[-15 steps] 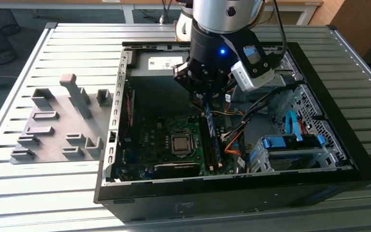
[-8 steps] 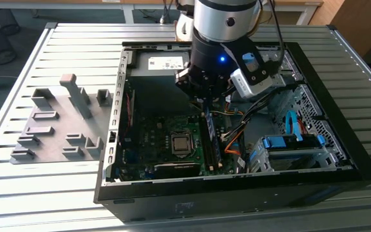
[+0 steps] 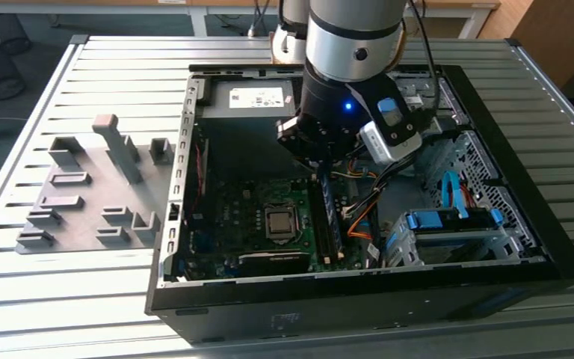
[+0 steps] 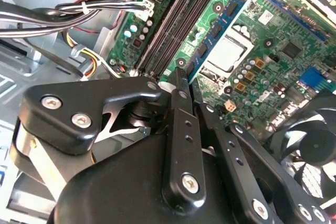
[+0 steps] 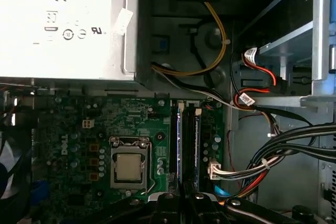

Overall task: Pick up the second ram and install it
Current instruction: 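Insert the second ram into the second slot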

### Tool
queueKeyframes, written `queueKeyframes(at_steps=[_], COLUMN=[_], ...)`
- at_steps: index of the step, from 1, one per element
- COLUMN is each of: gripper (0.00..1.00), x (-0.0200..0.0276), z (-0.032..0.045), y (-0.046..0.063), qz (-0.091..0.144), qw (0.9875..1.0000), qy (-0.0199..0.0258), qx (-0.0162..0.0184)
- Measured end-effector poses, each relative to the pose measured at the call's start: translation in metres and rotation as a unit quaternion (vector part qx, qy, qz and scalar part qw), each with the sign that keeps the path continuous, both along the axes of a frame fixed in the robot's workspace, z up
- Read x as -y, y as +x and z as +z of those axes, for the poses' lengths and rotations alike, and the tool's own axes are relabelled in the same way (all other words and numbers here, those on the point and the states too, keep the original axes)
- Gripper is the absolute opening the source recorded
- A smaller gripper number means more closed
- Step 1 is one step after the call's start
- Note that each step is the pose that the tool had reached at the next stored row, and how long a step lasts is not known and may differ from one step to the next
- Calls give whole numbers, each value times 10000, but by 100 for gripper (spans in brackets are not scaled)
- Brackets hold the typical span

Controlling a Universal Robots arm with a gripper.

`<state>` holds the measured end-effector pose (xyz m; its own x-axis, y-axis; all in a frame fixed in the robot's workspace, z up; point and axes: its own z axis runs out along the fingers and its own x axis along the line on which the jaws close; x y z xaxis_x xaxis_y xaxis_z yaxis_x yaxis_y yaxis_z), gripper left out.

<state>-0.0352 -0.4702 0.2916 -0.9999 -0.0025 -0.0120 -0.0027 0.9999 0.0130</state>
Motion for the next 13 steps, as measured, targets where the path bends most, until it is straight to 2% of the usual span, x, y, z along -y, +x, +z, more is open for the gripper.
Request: queueKeyframes(at_steps=[1,6,13], gripper=[14,14,14], x=[0,2,2], z=[-13,-68,-189], y=[1,3,16], qz=[-22,-46,-116], qw=[10000,10000,9999], qy=[0,-1,0], qx=[-6,-87,-107])
